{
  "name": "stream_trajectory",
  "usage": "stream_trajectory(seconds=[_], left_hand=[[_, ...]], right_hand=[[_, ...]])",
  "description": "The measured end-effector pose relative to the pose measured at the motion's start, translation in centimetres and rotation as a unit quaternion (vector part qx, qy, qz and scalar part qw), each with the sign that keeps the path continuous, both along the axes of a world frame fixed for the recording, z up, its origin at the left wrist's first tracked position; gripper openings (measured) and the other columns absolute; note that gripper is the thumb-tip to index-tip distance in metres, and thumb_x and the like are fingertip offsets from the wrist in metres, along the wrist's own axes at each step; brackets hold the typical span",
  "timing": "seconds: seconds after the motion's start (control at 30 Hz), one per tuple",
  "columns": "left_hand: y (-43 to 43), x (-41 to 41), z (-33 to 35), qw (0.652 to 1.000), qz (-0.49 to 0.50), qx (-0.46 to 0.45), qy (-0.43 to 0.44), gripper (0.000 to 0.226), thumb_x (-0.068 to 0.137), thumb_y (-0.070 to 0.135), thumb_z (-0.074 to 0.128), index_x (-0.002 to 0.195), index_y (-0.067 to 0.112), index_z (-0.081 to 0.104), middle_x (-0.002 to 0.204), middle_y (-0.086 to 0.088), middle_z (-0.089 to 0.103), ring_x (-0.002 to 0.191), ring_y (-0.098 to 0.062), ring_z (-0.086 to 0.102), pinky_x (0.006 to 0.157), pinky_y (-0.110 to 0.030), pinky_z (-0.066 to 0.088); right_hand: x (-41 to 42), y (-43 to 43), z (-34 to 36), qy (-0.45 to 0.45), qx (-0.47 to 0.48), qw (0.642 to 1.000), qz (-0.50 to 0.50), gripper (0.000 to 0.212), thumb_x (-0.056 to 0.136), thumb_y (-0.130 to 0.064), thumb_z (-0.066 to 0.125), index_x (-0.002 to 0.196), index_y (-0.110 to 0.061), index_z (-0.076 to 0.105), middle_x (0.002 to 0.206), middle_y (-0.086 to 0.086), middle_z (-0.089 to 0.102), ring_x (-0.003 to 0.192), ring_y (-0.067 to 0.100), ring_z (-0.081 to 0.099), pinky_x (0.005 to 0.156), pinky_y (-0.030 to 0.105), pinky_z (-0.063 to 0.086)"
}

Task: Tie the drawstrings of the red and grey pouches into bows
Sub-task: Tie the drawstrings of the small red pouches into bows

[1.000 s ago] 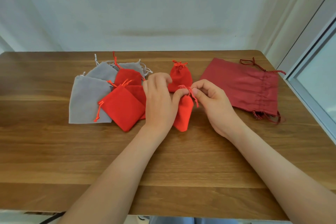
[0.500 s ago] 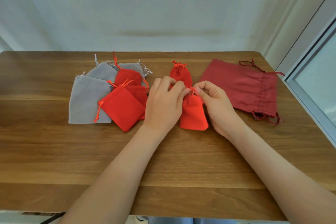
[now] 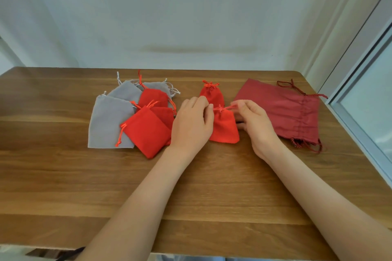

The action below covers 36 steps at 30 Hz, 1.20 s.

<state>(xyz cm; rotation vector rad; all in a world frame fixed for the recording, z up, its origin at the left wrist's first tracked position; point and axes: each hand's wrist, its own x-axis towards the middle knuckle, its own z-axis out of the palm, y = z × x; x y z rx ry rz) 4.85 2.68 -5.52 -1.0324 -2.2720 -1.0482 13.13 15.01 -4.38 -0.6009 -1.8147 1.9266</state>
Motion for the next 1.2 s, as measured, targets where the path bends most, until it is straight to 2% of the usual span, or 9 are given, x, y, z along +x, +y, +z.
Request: stream_trajectory(seconds=[0.17, 0.33, 0.47, 0.57, 0.7, 0.8, 0.93, 1.07, 1.2], left_hand=[[-0.3, -0.2, 1.1, 0.996, -0.001, -0.014, -0.09, 0.023, 0.098, 0.027, 0.048, 0.078, 0.014, 0.046, 0.069, 0.002, 0.05, 0.072, -0.024, 0.053, 0.063, -0.035, 0.034], [-1.6, 0.5, 3.2, 0.98, 0.01, -0.008, -0.197, 0.044, 0.095, 0.053, 0.037, 0.11, 0.014, 0.05, 0.086, 0.005, 0.063, 0.09, -0.017, 0.058, 0.076, -0.032, 0.042], [-3.4, -0.4, 3.0, 0.986, 0.121, -0.106, -0.054, 0.037, 0.098, 0.033, 0.042, 0.122, 0.006, 0.052, 0.115, -0.015, 0.057, 0.106, -0.031, 0.049, 0.087, -0.038, 0.037], [-5.4, -1.1, 2.9, 0.947, 0.23, -0.219, 0.051, 0.026, 0.083, 0.017, 0.062, 0.106, 0.005, 0.061, 0.103, -0.019, 0.059, 0.093, -0.036, 0.052, 0.072, -0.04, 0.039], [-7.8, -1.0, 3.2, 0.893, 0.334, -0.29, 0.085, 0.035, 0.063, 0.032, 0.074, 0.088, 0.01, 0.063, 0.087, -0.012, 0.061, 0.082, -0.031, 0.057, 0.066, -0.035, 0.043], [-8.9, -0.1, 4.0, 0.859, 0.367, -0.355, 0.039, 0.05, 0.07, 0.048, 0.072, 0.102, 0.012, 0.06, 0.103, -0.01, 0.06, 0.098, -0.028, 0.055, 0.076, -0.034, 0.042], [-9.4, -0.6, 3.9, 0.867, 0.327, -0.375, -0.023, 0.058, 0.089, 0.042, 0.058, 0.132, 0.009, 0.039, 0.134, -0.014, 0.044, 0.123, -0.03, 0.04, 0.094, -0.036, 0.036], [-9.9, -1.4, 3.9, 0.884, 0.297, -0.358, -0.041, 0.036, 0.094, 0.025, 0.054, 0.126, 0.01, 0.045, 0.13, -0.013, 0.05, 0.121, -0.03, 0.045, 0.092, -0.035, 0.039], [-10.3, -1.1, 5.1, 0.918, 0.269, -0.289, -0.035, 0.024, 0.097, 0.024, 0.048, 0.119, 0.014, 0.052, 0.119, -0.011, 0.057, 0.112, -0.03, 0.051, 0.084, -0.037, 0.041]], right_hand=[[0.0, -0.1, -0.2, -0.047, 0.168, 0.983, 0.063, 0.038, 0.087, -0.013, 0.065, 0.119, -0.024, 0.047, 0.097, 0.002, 0.066, 0.09, 0.014, 0.063, 0.083, 0.028, 0.049], [-2.0, -0.1, -0.1, -0.03, 0.155, 0.987, 0.019, 0.036, 0.085, -0.003, 0.065, 0.115, -0.017, 0.051, 0.092, 0.006, 0.066, 0.088, 0.016, 0.063, 0.083, 0.028, 0.048], [-3.8, 0.2, -0.4, -0.042, 0.214, 0.976, 0.001, 0.034, 0.085, -0.007, 0.065, 0.113, -0.02, 0.052, 0.09, -0.001, 0.067, 0.089, 0.014, 0.061, 0.08, 0.023, 0.046], [-4.3, 0.0, -0.5, -0.039, 0.265, 0.963, -0.016, 0.031, 0.085, -0.009, 0.065, 0.111, -0.022, 0.053, 0.089, -0.003, 0.068, 0.085, 0.01, 0.057, 0.072, 0.013, 0.039], [-5.0, -0.3, -0.2, -0.017, 0.255, 0.966, -0.037, 0.031, 0.087, -0.011, 0.063, 0.112, -0.025, 0.054, 0.091, -0.005, 0.068, 0.084, 0.01, 0.055, 0.07, 0.016, 0.038], [-5.6, -0.3, -0.1, -0.046, 0.273, 0.96, -0.028, 0.033, 0.088, -0.014, 0.063, 0.118, -0.022, 0.051, 0.093, -0.008, 0.064, 0.096, 0.014, 0.054, 0.075, 0.024, 0.037], [-5.7, -0.5, -0.2, -0.083, 0.31, 0.946, -0.054, 0.045, 0.087, -0.021, 0.067, 0.127, -0.018, 0.047, 0.092, -0.019, 0.047, 0.112, 0.023, 0.045, 0.092, 0.037, 0.04], [-5.5, -1.8, 0.1, -0.098, 0.41, 0.902, -0.092, 0.049, 0.086, -0.022, 0.063, 0.132, -0.019, 0.047, 0.131, 0.004, 0.049, 0.12, 0.028, 0.035, 0.093, 0.037, 0.03], [-5.0, -4.7, 1.5, -0.029, 0.451, 0.892, -0.034, 0.05, 0.087, -0.019, 0.06, 0.134, -0.029, 0.048, 0.137, 0.001, 0.042, 0.122, 0.025, 0.031, 0.09, 0.029, 0.022]])
